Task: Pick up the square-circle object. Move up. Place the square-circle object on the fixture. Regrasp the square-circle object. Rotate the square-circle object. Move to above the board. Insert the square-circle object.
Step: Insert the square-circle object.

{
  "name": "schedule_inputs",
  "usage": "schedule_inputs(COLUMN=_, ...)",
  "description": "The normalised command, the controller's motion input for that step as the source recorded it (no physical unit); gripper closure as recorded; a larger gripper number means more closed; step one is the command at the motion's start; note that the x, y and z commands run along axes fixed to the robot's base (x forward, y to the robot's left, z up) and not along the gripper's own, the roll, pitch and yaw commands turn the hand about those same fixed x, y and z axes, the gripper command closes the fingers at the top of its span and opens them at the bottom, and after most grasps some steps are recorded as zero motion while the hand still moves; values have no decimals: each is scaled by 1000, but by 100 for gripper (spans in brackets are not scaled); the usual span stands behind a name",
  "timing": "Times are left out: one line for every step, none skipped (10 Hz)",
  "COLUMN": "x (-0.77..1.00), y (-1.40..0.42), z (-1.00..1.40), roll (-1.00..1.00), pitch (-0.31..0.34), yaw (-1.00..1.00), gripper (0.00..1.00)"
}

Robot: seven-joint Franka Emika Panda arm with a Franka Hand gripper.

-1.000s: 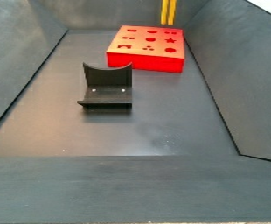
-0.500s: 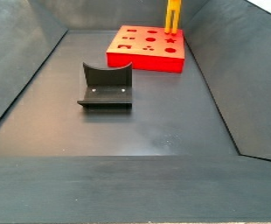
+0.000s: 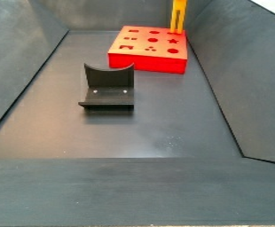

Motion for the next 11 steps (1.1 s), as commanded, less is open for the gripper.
schedule_inputs(x=6, y=154, z=-340, roll=21, pitch=0, yaw=-91, gripper=100)
schedule_inputs(x=0, y=246, z=-243, roll=24, pitch=1, yaw=-129, gripper=100)
schedule_inputs(x=9, y=226, z=-209, roll=23, pitch=0, yaw=-100, gripper=100)
schedule_inputs(x=57, y=203, z=-194, roll=21, pitch=0, yaw=-91, gripper=100)
schedule_inputs(x=114, y=6, z=-257, roll=33, pitch=-39, yaw=-74, gripper=100)
schedule_inputs(x=203, y=-3, z=-286, roll=46, pitch=-74, yaw=-126, gripper=100)
schedule_inputs(x=166, y=-89, z=-226, roll=44, pitch=-73, yaw=-129, gripper=100)
schedule_inputs(x=203, y=-140, z=-214, roll=36, pitch=-96, yaw=-131, gripper=100)
schedule_inputs(x=249, y=-100, z=-220, roll=34, pitch=-101, yaw=-143, gripper=100)
schedule_inputs(x=31, y=-57, z=-194, roll=34, pitch=0, yaw=-46, gripper=100)
schedule_inputs(x=0, y=0, z=-206, roll=23, pitch=0, yaw=0, gripper=100)
